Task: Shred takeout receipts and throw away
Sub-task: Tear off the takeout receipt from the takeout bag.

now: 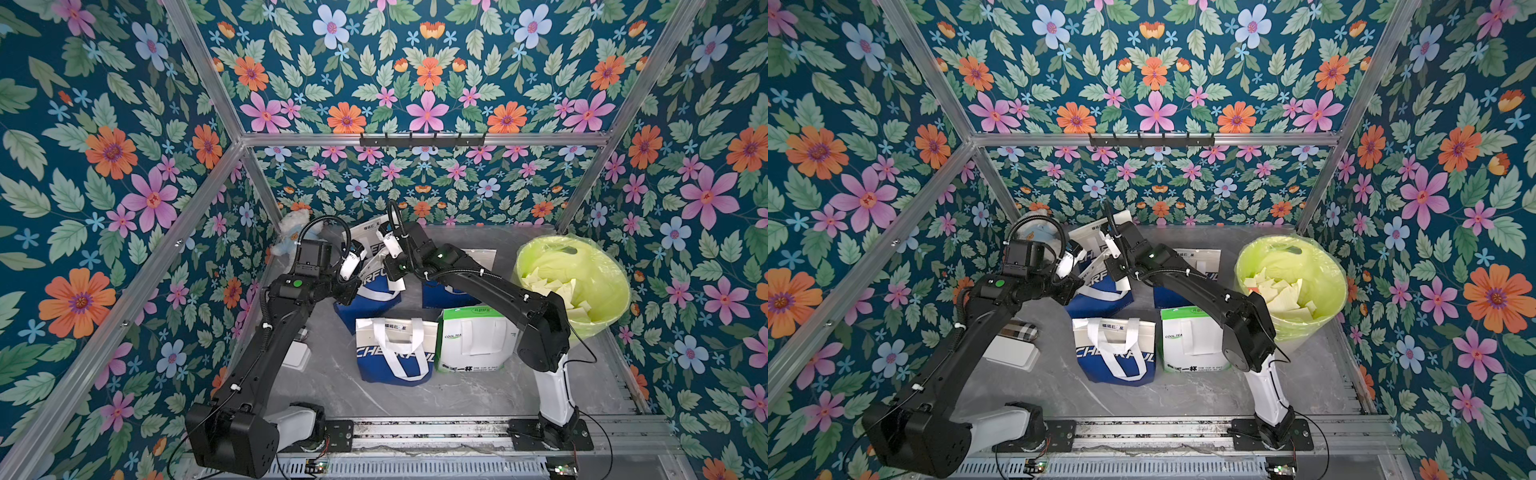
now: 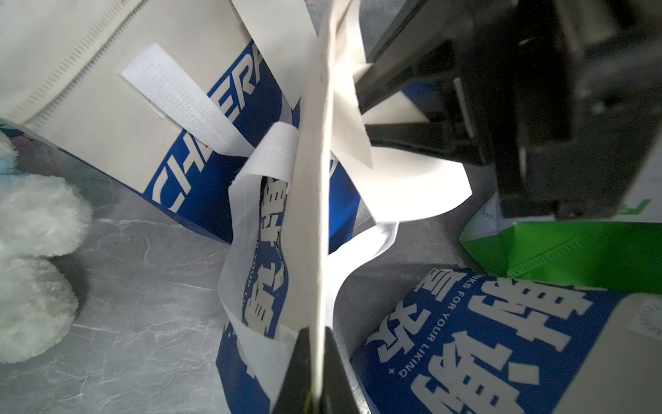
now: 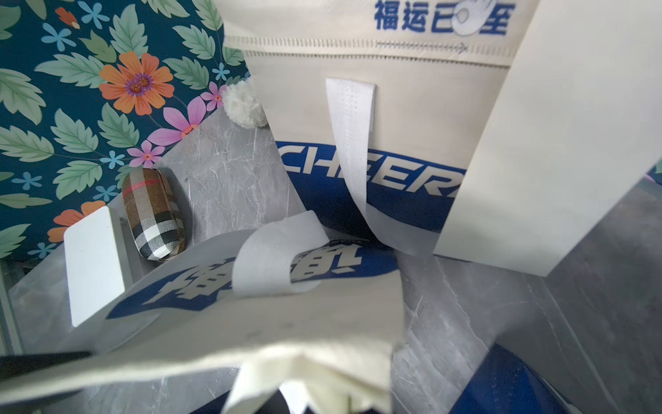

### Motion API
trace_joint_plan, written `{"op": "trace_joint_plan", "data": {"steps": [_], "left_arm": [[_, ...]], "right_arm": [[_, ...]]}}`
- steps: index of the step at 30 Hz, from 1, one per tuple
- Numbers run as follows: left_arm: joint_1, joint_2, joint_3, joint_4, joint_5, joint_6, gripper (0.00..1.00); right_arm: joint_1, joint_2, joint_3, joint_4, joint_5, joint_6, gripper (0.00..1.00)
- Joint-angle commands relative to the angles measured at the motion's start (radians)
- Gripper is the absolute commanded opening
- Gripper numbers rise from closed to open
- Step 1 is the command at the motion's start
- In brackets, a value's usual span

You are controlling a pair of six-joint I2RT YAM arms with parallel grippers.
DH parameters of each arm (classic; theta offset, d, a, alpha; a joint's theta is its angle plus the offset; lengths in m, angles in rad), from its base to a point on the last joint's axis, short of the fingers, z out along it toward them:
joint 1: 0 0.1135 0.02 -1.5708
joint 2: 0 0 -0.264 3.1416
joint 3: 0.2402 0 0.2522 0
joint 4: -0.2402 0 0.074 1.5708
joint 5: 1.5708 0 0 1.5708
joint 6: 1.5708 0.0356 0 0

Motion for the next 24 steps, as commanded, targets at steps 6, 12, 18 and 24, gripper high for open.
{"op": "trace_joint_plan", "data": {"steps": [6, 12, 18, 24], "left_arm": [[0.000, -0.004, -0.008, 0.013, -0.011, 0.005, 0.00], [0.000, -0.002, -0.016, 0.005, -0.040, -0.004, 0.00], [-0.001, -0.007, -0.016, -0.003, -0.090, -0.008, 0.00], [0.000, -0.007, 0.009, -0.017, -0.125, -0.012, 0.00]], "right_arm": [[0.004, -0.039, 0.047, -0.022, 0.117, 0.002, 0.00], [-0.018, 0.004, 0.180, -0.151, 0.203, 0.022, 0.00], [-0.058, 0.005, 0.220, -0.208, 0.195, 0.071, 0.00], [-0.065, 0.016, 0.272, -0.278, 0.090, 0.054, 0.00]]}}
